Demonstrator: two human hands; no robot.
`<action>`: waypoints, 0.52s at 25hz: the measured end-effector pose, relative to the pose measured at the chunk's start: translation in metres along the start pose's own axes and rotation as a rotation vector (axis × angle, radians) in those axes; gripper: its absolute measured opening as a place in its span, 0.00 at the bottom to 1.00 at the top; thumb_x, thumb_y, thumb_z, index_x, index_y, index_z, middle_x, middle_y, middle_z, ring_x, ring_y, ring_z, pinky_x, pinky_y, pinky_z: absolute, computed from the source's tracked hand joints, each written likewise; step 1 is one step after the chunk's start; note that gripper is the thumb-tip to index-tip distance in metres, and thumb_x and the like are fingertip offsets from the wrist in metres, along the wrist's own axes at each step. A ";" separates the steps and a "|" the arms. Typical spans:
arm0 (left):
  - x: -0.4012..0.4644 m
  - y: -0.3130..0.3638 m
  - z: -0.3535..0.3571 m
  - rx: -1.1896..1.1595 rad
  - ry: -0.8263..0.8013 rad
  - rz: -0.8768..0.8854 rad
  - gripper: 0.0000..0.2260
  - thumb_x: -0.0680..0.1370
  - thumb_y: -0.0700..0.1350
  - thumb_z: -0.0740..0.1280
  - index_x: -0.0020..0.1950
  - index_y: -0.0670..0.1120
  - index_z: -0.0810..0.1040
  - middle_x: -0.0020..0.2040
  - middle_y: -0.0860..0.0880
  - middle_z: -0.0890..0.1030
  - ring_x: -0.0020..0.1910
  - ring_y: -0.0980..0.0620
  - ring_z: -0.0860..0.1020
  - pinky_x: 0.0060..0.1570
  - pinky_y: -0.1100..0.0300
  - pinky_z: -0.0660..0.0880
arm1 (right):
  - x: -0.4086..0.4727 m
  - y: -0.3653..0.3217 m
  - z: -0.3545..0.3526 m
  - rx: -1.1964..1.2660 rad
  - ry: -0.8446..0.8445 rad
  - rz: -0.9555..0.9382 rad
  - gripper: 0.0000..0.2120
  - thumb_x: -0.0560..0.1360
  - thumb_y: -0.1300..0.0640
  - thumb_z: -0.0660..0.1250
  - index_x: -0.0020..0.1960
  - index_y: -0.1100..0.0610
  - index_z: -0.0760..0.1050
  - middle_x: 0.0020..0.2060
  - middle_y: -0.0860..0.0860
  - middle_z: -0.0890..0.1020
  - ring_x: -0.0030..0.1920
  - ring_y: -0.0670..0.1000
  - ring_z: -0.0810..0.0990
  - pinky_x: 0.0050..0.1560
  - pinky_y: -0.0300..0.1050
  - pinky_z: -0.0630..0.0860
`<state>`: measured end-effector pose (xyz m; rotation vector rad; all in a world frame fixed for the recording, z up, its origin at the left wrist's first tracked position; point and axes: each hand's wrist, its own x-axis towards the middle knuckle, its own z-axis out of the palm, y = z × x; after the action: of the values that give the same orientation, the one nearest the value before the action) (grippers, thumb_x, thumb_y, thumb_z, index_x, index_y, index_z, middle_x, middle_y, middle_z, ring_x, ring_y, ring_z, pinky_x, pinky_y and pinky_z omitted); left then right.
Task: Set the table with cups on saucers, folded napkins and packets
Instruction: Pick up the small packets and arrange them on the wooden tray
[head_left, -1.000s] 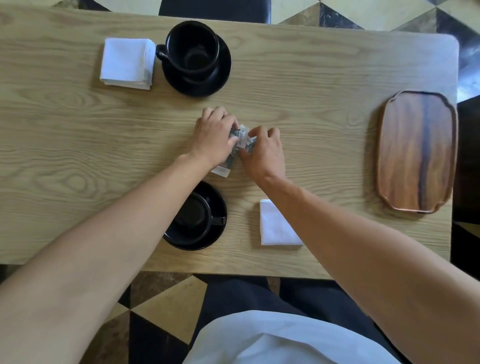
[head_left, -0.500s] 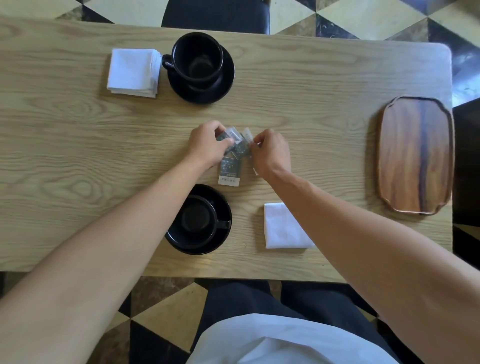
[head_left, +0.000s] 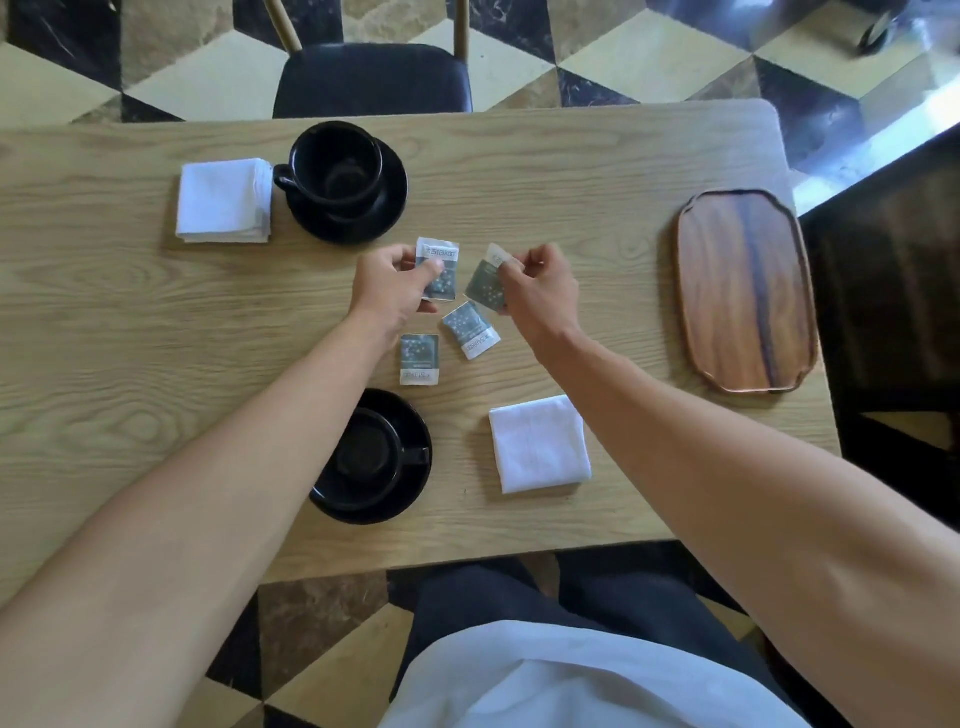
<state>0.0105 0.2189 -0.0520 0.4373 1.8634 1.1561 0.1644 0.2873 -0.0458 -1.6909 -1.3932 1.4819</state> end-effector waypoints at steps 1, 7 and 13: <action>-0.002 0.005 0.008 0.004 -0.022 0.006 0.02 0.77 0.41 0.73 0.45 0.46 0.81 0.46 0.44 0.84 0.43 0.47 0.85 0.35 0.55 0.82 | 0.001 -0.001 -0.011 0.024 0.020 0.020 0.06 0.73 0.58 0.67 0.41 0.52 0.71 0.40 0.50 0.79 0.42 0.52 0.81 0.38 0.54 0.85; -0.035 0.035 0.080 0.057 -0.160 0.049 0.04 0.79 0.40 0.71 0.46 0.40 0.82 0.41 0.45 0.81 0.39 0.47 0.81 0.32 0.56 0.82 | 0.003 -0.008 -0.099 0.067 0.170 0.030 0.04 0.76 0.58 0.66 0.44 0.52 0.73 0.42 0.51 0.80 0.41 0.55 0.85 0.32 0.52 0.84; -0.084 0.081 0.188 0.086 -0.326 0.118 0.06 0.79 0.38 0.71 0.42 0.44 0.80 0.39 0.47 0.81 0.36 0.50 0.81 0.29 0.58 0.81 | 0.000 0.005 -0.233 0.000 0.272 0.040 0.03 0.77 0.53 0.64 0.50 0.50 0.75 0.48 0.52 0.83 0.50 0.55 0.83 0.51 0.59 0.83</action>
<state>0.1994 0.3053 0.0240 0.7473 1.6229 1.0149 0.3811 0.3441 0.0171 -1.8504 -1.2201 1.2163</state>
